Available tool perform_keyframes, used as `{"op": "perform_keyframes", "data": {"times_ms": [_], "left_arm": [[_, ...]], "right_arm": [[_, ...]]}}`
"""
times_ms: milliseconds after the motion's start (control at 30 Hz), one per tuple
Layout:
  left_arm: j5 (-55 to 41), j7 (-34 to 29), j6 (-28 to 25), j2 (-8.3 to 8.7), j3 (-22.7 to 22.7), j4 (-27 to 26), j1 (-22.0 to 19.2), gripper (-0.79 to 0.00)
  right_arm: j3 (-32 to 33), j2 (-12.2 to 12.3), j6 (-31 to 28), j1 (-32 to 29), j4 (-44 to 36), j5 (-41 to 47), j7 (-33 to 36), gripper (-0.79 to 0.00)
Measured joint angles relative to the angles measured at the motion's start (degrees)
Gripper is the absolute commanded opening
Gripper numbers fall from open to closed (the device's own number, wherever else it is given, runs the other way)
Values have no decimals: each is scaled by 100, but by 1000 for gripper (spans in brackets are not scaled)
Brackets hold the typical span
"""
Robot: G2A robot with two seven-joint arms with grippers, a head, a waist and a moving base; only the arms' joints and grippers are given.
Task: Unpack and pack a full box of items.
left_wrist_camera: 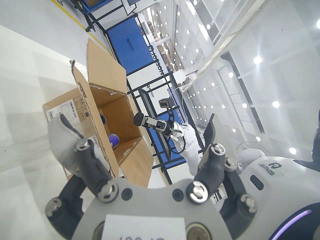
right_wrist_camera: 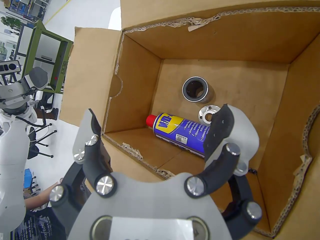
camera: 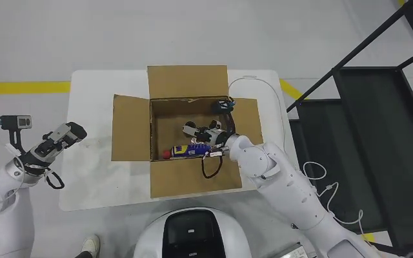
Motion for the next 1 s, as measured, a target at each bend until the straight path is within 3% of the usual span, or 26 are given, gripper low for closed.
{"op": "perform_keyframes", "data": {"times_ms": [200,500,733,1000], "left_arm": [[0,0,0,0,0,0,0,0],[0,0,0,0,0,0,0,0],[0,0,0,0,0,0,0,0],[0,0,0,0,0,0,0,0]], "right_arm": [[-115,-18,226,152,67,-440,64,0],[-1115,-277,970,1291,994,-1442,1276,0],[-1823,-614,878,2039,1920,-1357,1361,0],[-2295,-945,960,2453,2707,-1458,1196,0]]}}
